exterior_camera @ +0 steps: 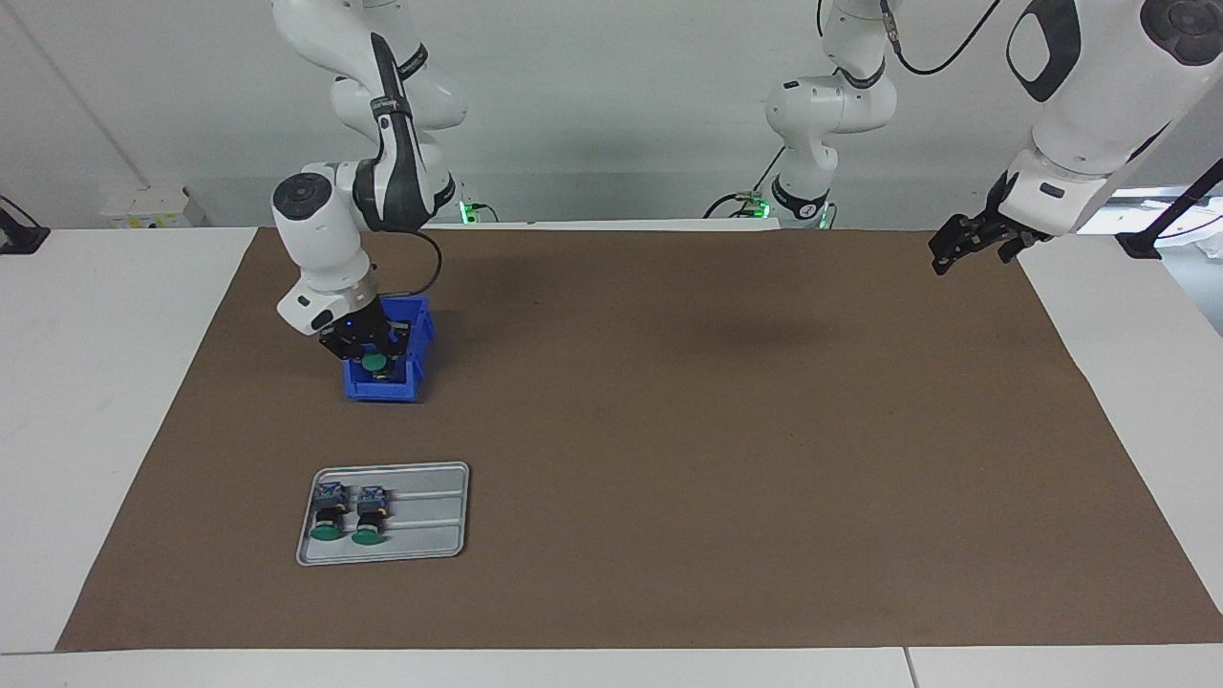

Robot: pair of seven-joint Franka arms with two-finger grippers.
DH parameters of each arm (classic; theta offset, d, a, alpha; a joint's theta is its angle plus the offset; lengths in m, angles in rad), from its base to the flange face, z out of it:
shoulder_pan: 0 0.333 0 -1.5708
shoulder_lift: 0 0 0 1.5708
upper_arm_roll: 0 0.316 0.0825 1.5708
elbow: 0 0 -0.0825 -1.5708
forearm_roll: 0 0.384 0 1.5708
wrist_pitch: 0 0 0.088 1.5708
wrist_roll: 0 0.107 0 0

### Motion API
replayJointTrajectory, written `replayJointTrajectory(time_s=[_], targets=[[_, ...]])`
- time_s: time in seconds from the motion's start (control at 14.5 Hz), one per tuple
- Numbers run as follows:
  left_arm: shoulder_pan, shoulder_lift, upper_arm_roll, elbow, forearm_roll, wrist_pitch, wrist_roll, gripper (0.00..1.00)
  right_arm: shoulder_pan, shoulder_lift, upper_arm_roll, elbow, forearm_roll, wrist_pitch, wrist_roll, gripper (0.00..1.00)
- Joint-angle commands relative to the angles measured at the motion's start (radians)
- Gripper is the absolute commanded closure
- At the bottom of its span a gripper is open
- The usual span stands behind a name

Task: Place and press button with both arms
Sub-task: 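Carry the button with the right gripper into the blue bin and release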

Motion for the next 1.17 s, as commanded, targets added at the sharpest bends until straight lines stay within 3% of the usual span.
replayJointTrajectory(time_s=[0.0,0.07,0.14,0.34,0.48,0.62,0.69,0.9,1.03,1.1], targets=[[-0.001,-0.009,0.002,-0.017,0.007,0.011,0.008,0.0,-0.011,-0.009,0.009,-0.011,0.003,0.009,0.007,0.92],[-0.005,-0.009,0.002,-0.017,0.007,0.015,0.005,0.0,-0.008,-0.009,0.009,-0.009,0.003,0.009,0.013,0.85],[-0.006,-0.009,0.002,-0.017,0.007,0.017,0.005,0.0,-0.008,-0.009,0.009,-0.009,0.003,0.009,0.016,0.7],[-0.006,-0.01,0.0,-0.021,0.007,0.02,0.014,0.0,-0.011,-0.007,0.009,-0.005,0.003,0.008,0.015,0.61],[-0.002,-0.015,0.0,-0.037,0.007,0.025,0.042,0.0,-0.008,-0.007,0.009,0.0,0.003,0.003,0.015,0.45],[0.001,-0.014,0.002,-0.037,0.004,0.029,0.059,0.0,-0.008,-0.007,0.009,0.009,0.001,-0.02,0.01,0.4],[0.001,-0.014,0.002,-0.035,-0.016,0.028,0.059,0.0,-0.01,-0.01,0.009,0.026,0.003,-0.044,0.007,0.33],[0.002,-0.014,0.009,-0.03,-0.049,0.031,0.051,0.0,-0.008,-0.018,0.01,0.092,0.001,-0.165,0.007,0.29],[-0.002,-0.014,0.009,-0.029,-0.049,0.031,0.049,0.0,-0.006,-0.035,0.01,0.098,0.001,-0.192,0.005,0.16],[-0.009,-0.014,0.009,-0.029,-0.049,0.034,0.048,0.0,-0.006,-0.038,0.01,0.098,0.001,-0.195,0.005,0.15]])
